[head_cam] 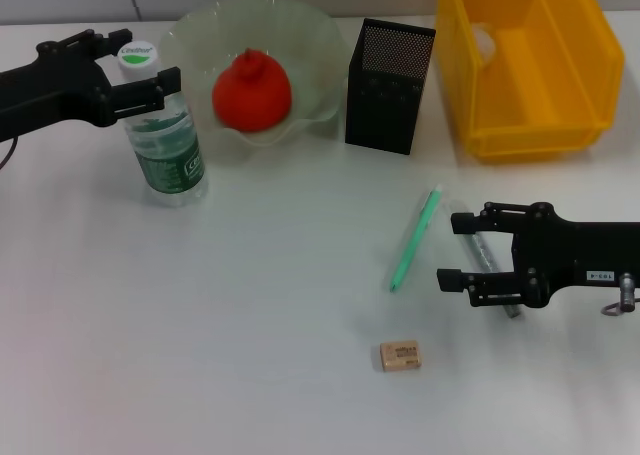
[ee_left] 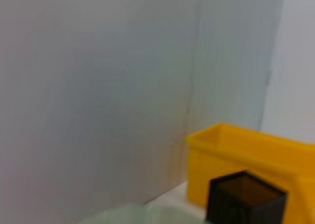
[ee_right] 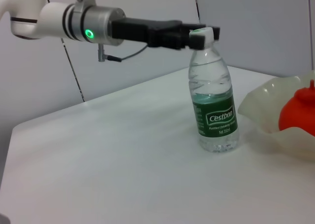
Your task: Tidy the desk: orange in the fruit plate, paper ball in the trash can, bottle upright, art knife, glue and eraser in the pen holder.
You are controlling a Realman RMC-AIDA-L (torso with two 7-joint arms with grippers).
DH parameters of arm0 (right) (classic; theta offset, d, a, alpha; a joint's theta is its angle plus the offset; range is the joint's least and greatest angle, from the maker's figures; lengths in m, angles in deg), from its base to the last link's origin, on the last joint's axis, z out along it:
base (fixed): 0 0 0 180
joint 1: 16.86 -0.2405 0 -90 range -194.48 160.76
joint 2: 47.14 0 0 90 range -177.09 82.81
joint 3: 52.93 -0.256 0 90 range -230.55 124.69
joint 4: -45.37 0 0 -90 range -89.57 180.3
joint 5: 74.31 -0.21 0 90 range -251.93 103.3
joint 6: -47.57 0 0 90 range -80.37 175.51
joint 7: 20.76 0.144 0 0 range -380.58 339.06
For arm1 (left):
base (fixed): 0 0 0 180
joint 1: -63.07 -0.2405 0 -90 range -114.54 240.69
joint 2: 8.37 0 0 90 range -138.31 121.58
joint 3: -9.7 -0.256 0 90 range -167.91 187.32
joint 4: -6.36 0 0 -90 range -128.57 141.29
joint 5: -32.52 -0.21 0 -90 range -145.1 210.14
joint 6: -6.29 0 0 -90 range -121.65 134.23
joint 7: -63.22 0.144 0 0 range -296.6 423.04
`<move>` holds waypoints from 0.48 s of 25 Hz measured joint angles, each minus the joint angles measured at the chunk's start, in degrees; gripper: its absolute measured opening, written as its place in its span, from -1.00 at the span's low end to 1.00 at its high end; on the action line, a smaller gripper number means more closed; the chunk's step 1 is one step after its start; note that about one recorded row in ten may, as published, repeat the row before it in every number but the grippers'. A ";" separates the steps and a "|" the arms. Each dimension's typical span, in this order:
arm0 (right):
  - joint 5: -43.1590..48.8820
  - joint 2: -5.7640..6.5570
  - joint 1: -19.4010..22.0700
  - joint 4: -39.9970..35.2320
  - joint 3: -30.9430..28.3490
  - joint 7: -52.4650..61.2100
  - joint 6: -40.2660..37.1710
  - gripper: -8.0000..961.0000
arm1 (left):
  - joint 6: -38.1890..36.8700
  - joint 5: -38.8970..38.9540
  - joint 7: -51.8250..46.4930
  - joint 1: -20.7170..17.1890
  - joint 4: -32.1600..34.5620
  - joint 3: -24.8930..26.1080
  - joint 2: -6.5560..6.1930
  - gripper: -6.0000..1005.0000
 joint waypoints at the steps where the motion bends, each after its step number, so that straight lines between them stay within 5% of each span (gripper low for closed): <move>1: 0.00 0.00 0.00 0.02 0.00 0.00 0.00 0.60 | -3.78 2.20 1.27 -0.35 0.57 0.31 -0.22 0.42; 5: 0.00 0.00 0.00 0.09 -0.13 0.00 -0.04 0.60 | -9.95 8.35 -0.20 -1.34 2.21 0.65 -1.16 0.70; 6: 0.00 0.00 -0.02 0.10 -0.36 0.00 -0.08 0.60 | -9.95 8.35 -0.20 -1.34 2.21 0.65 -1.16 0.70; 8: -0.03 0.00 -0.19 0.13 -0.99 0.08 -0.22 0.60 | -20.90 16.88 -7.21 -2.86 4.44 0.97 -3.30 0.69; 12: -2.19 0.01 -0.33 0.05 -2.13 1.36 -0.58 0.60 | -30.15 18.11 -11.38 -2.86 3.61 -0.06 -4.44 0.69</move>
